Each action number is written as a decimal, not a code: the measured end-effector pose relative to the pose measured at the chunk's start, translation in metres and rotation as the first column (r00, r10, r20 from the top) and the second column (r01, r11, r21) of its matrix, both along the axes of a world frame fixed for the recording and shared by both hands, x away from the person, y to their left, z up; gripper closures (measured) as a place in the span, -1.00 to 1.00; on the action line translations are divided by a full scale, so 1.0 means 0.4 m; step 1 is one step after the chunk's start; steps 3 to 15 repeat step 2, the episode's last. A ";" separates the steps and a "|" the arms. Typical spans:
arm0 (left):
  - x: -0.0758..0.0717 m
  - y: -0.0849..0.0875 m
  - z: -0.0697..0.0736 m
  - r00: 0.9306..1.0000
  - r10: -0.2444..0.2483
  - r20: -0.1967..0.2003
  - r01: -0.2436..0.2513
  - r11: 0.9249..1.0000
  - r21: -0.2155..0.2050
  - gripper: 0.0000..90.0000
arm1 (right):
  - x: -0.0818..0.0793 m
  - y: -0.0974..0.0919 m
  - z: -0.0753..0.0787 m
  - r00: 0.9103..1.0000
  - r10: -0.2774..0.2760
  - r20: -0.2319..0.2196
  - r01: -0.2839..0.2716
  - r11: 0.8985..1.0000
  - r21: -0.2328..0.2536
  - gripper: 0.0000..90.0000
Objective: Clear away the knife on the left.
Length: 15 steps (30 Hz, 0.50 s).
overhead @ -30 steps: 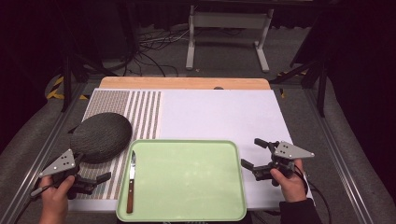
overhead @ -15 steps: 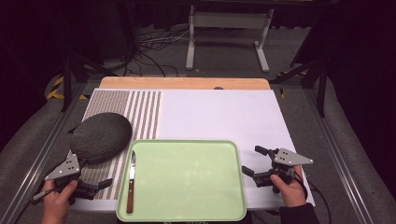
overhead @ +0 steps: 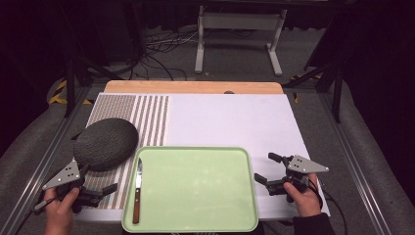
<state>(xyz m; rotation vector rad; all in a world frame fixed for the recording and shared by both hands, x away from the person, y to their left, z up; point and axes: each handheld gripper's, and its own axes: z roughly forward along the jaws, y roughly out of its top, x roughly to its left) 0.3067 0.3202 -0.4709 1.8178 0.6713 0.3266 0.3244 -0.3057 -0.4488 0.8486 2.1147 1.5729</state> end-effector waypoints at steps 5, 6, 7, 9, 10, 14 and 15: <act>0.000 0.000 0.001 1.000 -0.002 0.002 0.002 1.000 -0.002 -0.91 | 0.000 -0.001 0.000 1.000 -0.003 -0.001 0.003 1.000 0.001 -0.91; 0.000 0.000 0.001 1.000 -0.002 0.002 0.002 1.000 -0.002 -0.91 | 0.000 -0.001 0.000 1.000 -0.003 -0.001 0.003 1.000 0.001 -0.91; 0.000 0.000 0.001 1.000 -0.002 0.002 0.002 1.000 -0.002 -0.91 | 0.000 -0.001 0.000 1.000 -0.003 -0.001 0.003 1.000 0.001 -0.91; 0.000 0.000 0.001 1.000 -0.002 0.002 0.002 1.000 -0.002 -0.91 | 0.000 -0.001 0.000 1.000 -0.003 -0.001 0.003 1.000 0.001 -0.91; 0.000 0.000 0.001 1.000 -0.002 0.002 0.002 1.000 -0.002 -0.91 | 0.000 -0.001 0.000 1.000 -0.003 -0.001 0.003 1.000 0.001 -0.91; 0.000 0.000 0.001 1.000 -0.002 0.002 0.002 1.000 -0.002 -0.91 | 0.000 -0.001 0.000 1.000 -0.003 -0.001 0.003 1.000 0.001 -0.91; 0.000 0.000 0.001 1.000 -0.002 0.002 0.002 1.000 -0.002 -0.91 | 0.000 -0.001 0.000 1.000 -0.003 -0.001 0.003 1.000 0.001 -0.91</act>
